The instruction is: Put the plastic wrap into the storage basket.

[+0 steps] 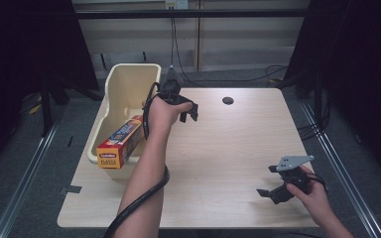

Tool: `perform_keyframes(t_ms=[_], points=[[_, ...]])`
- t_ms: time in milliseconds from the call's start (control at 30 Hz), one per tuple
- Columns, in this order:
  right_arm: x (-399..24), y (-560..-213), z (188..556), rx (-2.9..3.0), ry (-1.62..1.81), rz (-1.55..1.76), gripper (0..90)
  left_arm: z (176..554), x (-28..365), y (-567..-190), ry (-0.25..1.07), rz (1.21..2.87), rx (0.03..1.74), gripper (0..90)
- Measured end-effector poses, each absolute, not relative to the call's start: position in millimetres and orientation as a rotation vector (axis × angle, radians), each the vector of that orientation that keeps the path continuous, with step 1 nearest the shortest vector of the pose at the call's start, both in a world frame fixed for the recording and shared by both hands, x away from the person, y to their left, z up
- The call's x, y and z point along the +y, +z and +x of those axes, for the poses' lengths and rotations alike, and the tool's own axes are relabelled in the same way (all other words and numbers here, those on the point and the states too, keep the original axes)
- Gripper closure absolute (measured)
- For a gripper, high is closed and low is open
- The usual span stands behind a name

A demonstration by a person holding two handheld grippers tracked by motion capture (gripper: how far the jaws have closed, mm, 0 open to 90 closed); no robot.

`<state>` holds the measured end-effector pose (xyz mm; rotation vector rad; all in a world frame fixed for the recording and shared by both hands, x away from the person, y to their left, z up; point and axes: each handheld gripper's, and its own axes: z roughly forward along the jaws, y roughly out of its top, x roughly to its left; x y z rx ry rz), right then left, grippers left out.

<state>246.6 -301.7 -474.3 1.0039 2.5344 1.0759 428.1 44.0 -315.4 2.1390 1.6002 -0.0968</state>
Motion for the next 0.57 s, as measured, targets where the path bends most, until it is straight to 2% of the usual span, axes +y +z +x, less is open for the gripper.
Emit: perform_keyframes(t_ms=[567], points=[[-300, -476, 247, 2.536, 1.064, 0.996, 2.6, 420, 12, -343, -0.139, 2.235, 1.445, 19.2]])
